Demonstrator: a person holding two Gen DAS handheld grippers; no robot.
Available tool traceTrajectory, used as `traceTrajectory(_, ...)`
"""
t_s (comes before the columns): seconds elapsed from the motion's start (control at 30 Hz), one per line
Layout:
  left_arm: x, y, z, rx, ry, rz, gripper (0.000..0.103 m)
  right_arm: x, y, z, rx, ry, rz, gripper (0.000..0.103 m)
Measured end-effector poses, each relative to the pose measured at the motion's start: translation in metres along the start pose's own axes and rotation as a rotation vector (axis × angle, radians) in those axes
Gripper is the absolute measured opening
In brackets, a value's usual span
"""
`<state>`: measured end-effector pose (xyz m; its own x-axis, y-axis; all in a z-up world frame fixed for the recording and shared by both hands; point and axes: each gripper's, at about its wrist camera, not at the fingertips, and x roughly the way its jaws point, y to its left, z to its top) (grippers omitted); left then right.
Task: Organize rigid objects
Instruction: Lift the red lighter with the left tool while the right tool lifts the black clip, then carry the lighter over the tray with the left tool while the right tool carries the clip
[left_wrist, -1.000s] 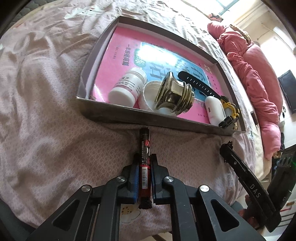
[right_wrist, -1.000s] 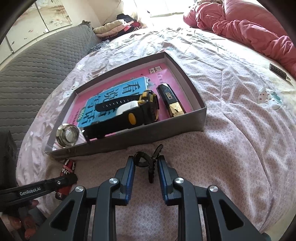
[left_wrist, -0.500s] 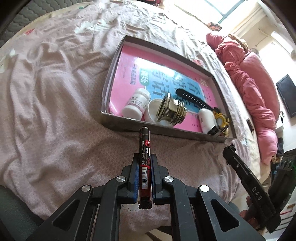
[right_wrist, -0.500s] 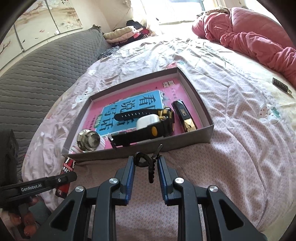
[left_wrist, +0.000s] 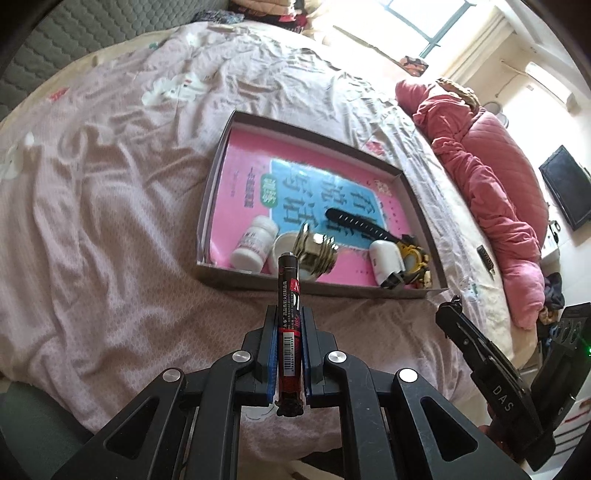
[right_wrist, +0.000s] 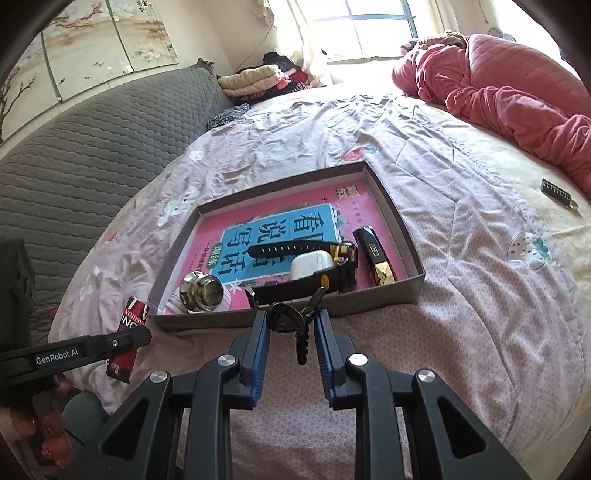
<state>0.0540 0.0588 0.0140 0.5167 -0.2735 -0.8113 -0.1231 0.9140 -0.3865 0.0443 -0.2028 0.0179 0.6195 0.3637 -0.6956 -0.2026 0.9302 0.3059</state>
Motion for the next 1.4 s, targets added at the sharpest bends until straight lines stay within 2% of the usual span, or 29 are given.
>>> traceTrajectory(0.37,-0.012,-0.008,0.020,0.032,-0.043,-0.001,0.010,-0.009,0.007,0.011,-0.023,-0.023,0.017,0.025)
traceTrajectory(0.77,-0.008,0.005,0.044,0.032,-0.060,-0.007,0.010,-0.001,0.020,0.030,-0.051,-0.034,0.033,0.025)
traceTrajectory(1.4,0.039,0.016,0.082,0.041,-0.017,0.035,0.010,0.037,0.044,0.059,-0.108,-0.019,0.051,0.025)
